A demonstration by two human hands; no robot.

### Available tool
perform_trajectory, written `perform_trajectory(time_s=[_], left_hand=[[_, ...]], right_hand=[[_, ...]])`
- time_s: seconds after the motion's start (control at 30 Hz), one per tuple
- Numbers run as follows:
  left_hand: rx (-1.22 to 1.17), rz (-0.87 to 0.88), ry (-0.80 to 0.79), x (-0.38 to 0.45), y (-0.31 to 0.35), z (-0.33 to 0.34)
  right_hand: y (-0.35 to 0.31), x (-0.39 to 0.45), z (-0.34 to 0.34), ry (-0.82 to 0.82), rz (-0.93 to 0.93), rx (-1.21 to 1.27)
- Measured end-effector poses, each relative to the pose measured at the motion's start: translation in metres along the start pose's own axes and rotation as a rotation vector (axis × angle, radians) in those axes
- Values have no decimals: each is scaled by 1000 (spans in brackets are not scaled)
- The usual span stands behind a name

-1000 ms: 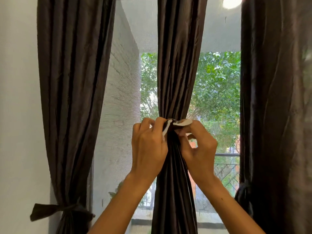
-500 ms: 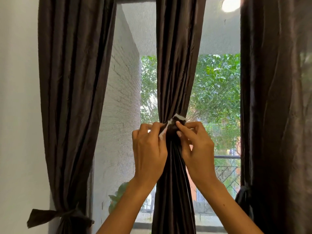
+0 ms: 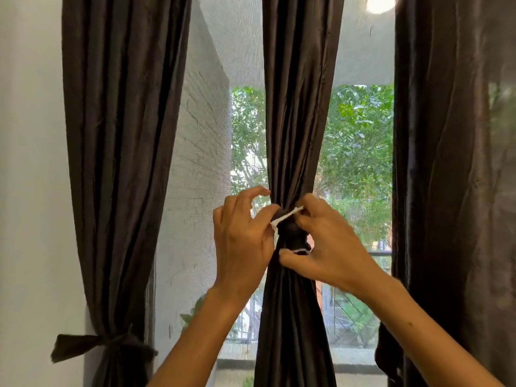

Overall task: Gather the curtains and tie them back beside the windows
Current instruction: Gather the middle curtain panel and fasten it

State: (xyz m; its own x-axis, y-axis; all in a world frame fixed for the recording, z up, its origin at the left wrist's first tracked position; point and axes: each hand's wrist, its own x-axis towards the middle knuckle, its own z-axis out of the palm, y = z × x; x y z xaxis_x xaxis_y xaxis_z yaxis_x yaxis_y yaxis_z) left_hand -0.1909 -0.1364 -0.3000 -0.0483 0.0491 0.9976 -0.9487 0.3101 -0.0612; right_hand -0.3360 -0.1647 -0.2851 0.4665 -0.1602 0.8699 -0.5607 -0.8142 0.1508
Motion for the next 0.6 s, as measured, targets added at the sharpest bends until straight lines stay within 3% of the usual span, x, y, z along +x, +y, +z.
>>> perform_trajectory(time_s=[0.1, 0.2, 0.43, 0.6], left_hand=[[-31, -43, -28, 1, 3, -1], [-63, -95, -42, 1, 2, -1], [-108, -173, -47, -5, 2, 4], [-96, -200, -45, -4, -3, 4]], right_hand=[[12, -1, 3, -2, 7, 120], [15, -10, 9, 108, 17, 213], [15, -27, 14, 505, 10, -165], [9, -27, 4, 521, -12, -101]])
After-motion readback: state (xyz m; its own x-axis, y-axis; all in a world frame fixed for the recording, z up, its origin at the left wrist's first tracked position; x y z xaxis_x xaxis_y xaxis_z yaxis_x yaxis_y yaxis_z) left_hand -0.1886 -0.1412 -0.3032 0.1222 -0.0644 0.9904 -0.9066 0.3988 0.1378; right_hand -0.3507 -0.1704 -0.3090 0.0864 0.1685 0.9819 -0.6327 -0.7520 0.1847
